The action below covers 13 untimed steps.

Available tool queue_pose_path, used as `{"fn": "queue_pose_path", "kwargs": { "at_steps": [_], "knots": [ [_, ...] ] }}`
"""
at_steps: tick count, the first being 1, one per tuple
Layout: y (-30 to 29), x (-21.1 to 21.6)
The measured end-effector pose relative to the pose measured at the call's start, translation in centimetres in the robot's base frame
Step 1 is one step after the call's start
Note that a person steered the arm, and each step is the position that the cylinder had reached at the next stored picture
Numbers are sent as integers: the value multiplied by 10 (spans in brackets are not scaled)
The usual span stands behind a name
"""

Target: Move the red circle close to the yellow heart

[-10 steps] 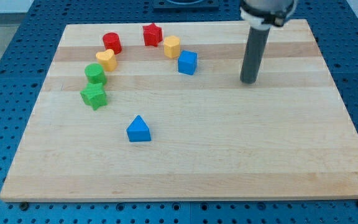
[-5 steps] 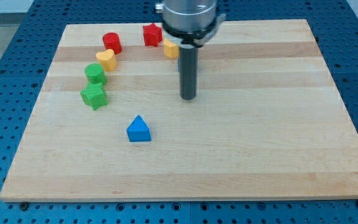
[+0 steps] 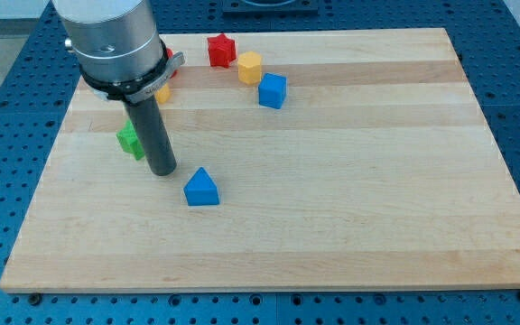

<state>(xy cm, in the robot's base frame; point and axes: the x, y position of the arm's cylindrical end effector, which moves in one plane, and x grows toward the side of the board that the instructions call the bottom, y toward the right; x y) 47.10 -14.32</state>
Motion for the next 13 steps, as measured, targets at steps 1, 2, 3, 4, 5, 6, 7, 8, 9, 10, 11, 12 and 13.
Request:
{"fn": "queue_pose_path", "kwargs": {
  "at_steps": [1, 2, 3, 4, 5, 6, 7, 8, 9, 10, 11, 12, 13],
  "knots": [
    [-14, 17],
    [-39, 31],
    [-84, 31],
    [-105, -8],
    [-116, -76],
    [-119, -157],
    [-117, -241],
    [-85, -280],
    [-42, -276],
    [-38, -269],
    [-25, -253],
    [-25, -246],
    [-25, -243]
  ]
}}
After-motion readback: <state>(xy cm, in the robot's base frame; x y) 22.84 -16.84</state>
